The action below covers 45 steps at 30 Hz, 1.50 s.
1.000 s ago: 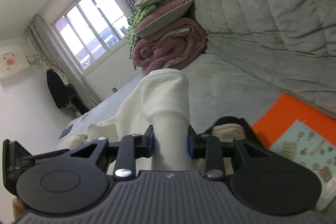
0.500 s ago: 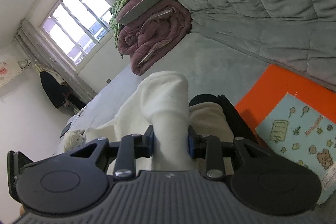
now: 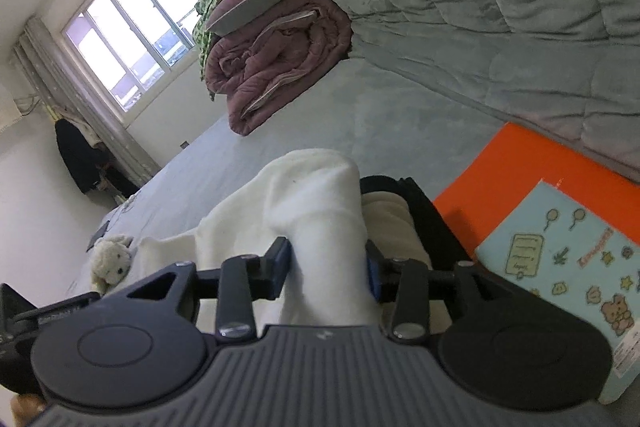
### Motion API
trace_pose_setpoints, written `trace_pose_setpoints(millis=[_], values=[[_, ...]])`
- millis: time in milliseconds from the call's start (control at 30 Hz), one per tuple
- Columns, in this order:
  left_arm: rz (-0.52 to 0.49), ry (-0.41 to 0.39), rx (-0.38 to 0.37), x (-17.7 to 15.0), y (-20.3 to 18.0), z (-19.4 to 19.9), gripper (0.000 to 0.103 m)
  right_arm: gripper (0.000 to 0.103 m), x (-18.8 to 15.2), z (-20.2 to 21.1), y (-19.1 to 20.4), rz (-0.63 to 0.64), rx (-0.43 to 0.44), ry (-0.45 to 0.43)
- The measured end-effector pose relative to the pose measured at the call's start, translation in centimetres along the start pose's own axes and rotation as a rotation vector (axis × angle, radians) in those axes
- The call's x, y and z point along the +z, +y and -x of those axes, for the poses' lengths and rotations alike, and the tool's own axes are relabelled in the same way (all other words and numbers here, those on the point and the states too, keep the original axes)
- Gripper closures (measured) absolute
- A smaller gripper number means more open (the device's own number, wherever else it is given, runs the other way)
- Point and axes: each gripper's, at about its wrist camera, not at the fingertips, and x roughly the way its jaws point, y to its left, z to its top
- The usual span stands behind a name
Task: Fold clothes
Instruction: 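Carry the shirt bundle with both grippers toward the stack of folded clothes, then lower the white shirt onto the clothes stack with both grippers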
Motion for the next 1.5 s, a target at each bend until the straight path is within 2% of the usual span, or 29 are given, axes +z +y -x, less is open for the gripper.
trace_pose_setpoints(millis=[167,333,433,500,633,833,867,933,1000,1067,1233,1333,1500], values=[[0.003,0.003,0.003,0.1,0.2,0.3,0.068,0.057,0.1,0.0,0.4,-0.001,-0.028,-0.011],[-0.064,0.017,0.008,0.4,-0.8,0.3,0.061,0.046,0.2,0.2,0.6,0.009,-0.121,-0.055],[-0.106,0.027,0.023,0.7,-1.6,0.7,0.058,0.046,0.3,1.0,0.6,-0.004,-0.153,-0.098],[-0.119,0.030,0.031,0.7,-1.6,1.3,0.057,0.046,0.3,1.4,0.9,0.004,-0.153,-0.128],[-0.213,-0.010,0.027,0.3,-2.7,2.0,0.057,0.046,0.3,2.0,2.3,0.046,-0.138,-0.171],[-0.353,-0.070,0.020,-0.4,-4.2,3.0,0.057,0.046,-0.4,1.5,4.2,0.126,-0.102,-0.161],[-0.377,-0.080,0.019,-0.5,-4.5,3.2,0.060,0.046,-0.5,1.4,4.3,0.131,-0.108,-0.156],[-0.424,-0.100,0.017,-0.7,-5.0,3.6,0.072,0.046,-0.7,1.1,4.5,0.143,-0.128,-0.149],[-0.471,-0.120,0.015,-0.9,-5.5,3.9,0.093,0.046,-1.0,0.9,4.8,0.157,-0.138,-0.141],[-0.515,-0.138,0.015,-1.2,-5.9,4.2,0.100,0.046,-1.3,0.7,5.0,0.172,-0.149,-0.132],[-0.582,-0.129,0.103,-2.2,-3.5,3.0,0.103,0.046,-2.2,-0.2,5.2,0.218,-0.177,-0.110],[-0.576,-0.126,0.105,-2.2,-2.9,2.8,0.103,0.046,-2.6,-0.6,5.2,0.236,-0.184,-0.101],[-0.584,-0.126,0.115,-2.7,-2.3,2.1,0.103,0.046,-4.0,-1.7,6.0,0.349,-0.246,-0.091]])
